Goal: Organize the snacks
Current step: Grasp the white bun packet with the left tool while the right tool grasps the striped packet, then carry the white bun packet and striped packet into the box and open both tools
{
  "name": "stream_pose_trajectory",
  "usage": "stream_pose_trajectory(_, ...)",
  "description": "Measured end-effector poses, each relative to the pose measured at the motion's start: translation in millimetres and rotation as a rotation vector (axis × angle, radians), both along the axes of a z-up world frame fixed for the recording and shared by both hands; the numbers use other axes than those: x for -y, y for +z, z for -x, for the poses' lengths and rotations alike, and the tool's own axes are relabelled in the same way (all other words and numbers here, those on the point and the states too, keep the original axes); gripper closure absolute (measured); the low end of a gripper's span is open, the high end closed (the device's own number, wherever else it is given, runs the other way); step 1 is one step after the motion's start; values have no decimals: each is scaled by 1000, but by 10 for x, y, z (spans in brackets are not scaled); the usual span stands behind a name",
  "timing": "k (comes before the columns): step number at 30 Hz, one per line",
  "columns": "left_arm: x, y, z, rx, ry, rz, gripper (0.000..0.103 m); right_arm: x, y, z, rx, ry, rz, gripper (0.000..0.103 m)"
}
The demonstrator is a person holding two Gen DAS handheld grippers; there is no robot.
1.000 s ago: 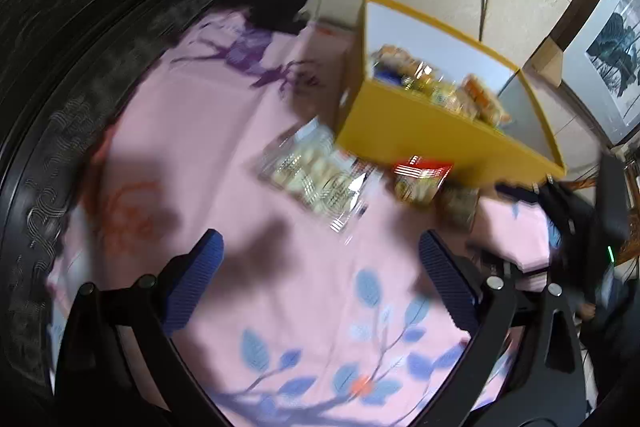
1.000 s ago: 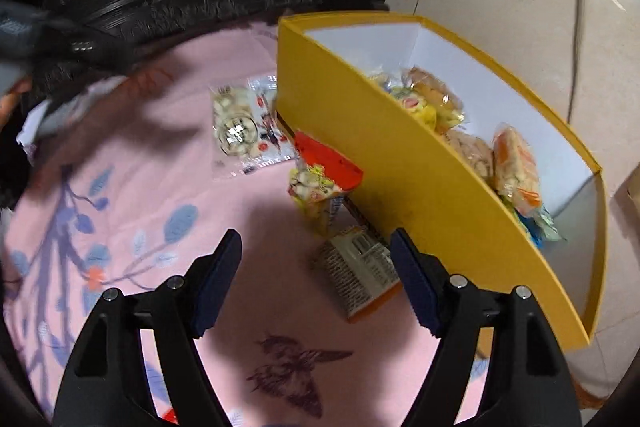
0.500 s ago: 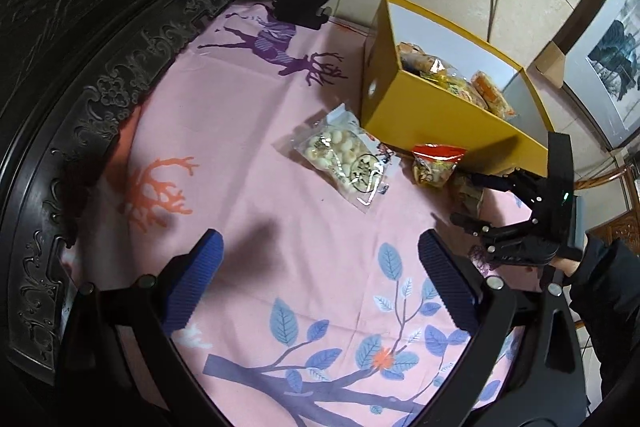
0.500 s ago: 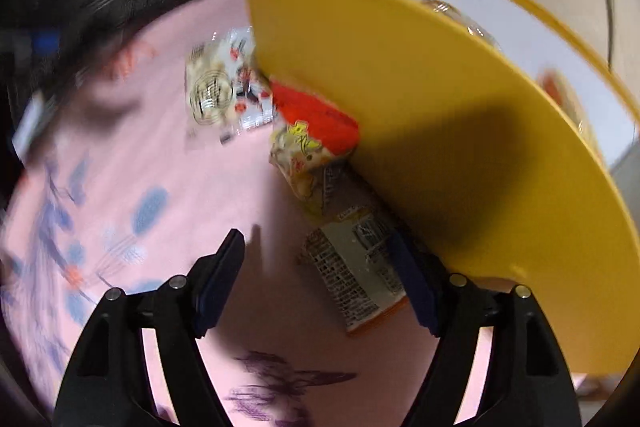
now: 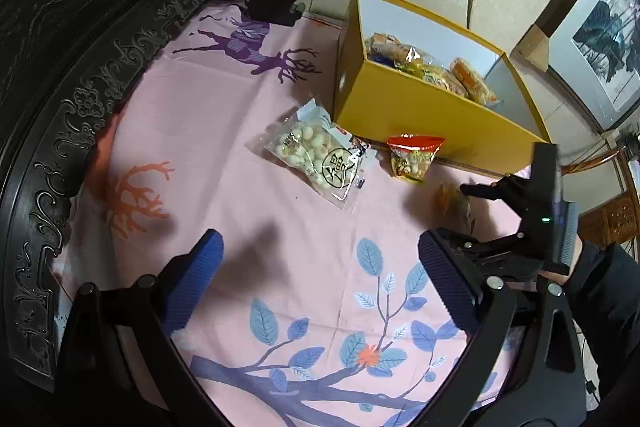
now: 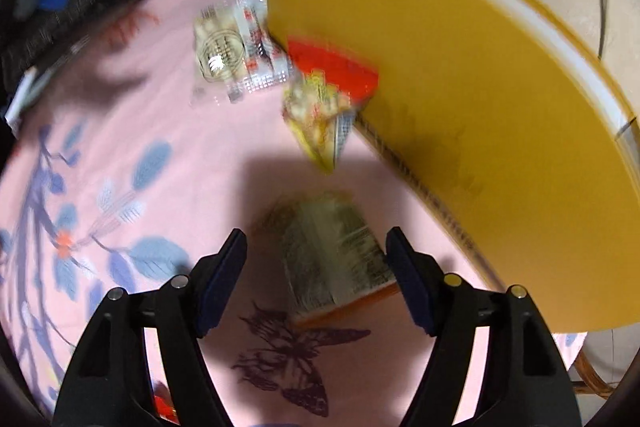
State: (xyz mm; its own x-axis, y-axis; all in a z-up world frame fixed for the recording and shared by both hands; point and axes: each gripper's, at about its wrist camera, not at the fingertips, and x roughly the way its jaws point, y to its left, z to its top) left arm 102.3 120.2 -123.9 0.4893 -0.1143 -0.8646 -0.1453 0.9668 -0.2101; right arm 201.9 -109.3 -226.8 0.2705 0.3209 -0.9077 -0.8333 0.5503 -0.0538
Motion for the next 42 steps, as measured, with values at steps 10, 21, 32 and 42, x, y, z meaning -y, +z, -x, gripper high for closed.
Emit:
stream_pose_trajectory(10, 39, -197, -63, -31, -7, 19, 4, 87, 29, 92, -39, -167, -128, 56)
stream_pose_trajectory(21, 332, -627, -866, -5, -194, -160, 4, -9, 66, 345, -73, -229, -90, 61)
stream_pose_trajectory(32, 447, -1023, -1349, -54, -295, -298, 20, -77, 0, 416, -87, -302, -129, 41)
stream_pose_trajectory(42, 498, -912, -855, 39, -254, -271, 61, -122, 42, 347, -86, -390, -149, 69)
